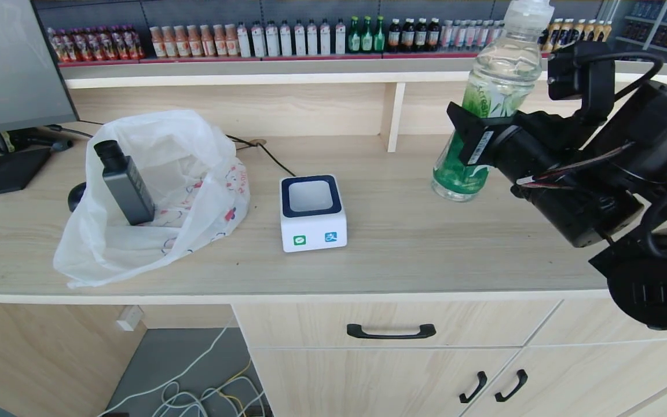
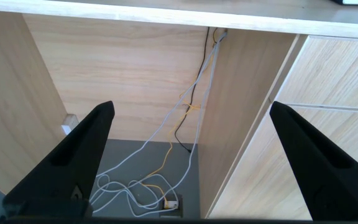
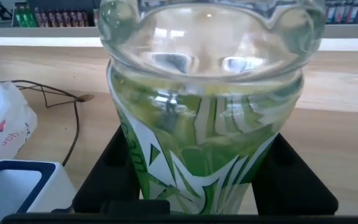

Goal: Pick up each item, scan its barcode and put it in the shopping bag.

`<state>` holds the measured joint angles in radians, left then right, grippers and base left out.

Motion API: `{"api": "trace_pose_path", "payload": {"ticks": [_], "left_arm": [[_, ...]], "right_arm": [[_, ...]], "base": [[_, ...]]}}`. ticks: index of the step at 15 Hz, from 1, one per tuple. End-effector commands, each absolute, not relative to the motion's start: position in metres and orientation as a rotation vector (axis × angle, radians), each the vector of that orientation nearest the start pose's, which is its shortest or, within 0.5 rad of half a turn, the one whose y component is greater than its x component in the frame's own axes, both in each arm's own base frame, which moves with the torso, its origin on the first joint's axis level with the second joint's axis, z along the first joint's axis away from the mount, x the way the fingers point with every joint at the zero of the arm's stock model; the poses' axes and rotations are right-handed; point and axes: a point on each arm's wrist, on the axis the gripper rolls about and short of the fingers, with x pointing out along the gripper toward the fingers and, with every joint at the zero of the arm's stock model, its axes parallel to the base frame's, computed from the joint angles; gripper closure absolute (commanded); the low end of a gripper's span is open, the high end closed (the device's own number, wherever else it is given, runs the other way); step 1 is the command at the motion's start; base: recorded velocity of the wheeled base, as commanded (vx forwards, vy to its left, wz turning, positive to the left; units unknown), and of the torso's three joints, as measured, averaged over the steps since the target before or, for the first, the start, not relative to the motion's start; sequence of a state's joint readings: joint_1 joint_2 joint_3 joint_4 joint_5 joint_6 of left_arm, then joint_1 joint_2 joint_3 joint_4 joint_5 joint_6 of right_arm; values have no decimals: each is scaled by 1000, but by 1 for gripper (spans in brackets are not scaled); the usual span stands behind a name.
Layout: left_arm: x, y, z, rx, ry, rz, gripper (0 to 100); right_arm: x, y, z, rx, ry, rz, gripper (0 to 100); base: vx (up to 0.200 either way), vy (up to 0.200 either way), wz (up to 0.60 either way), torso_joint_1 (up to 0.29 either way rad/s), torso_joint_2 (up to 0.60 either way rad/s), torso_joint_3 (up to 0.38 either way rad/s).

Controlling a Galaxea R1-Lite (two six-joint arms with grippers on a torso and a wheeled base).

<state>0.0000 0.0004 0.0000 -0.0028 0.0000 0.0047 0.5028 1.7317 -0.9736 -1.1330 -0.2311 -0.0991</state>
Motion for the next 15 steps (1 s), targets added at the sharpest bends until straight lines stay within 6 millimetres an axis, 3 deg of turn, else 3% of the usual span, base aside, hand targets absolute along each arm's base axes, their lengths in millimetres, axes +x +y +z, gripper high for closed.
{"api": "trace_pose_path", "payload": {"ticks": [1, 5, 15], "left_arm": [[-23, 0, 76, 5, -3, 0, 0], [-23, 0, 76, 5, -3, 0, 0], [-23, 0, 76, 5, -3, 0, 0]], "right_arm": [[257, 147, 278, 54, -386, 280, 100], [222, 137, 261, 38, -328, 322, 100], [178, 133, 211, 126, -261, 514, 100]], "base": [[0, 0, 0, 0, 0, 0], [0, 0, 0, 0, 0, 0], [0, 0, 0, 0, 0, 0]]}}
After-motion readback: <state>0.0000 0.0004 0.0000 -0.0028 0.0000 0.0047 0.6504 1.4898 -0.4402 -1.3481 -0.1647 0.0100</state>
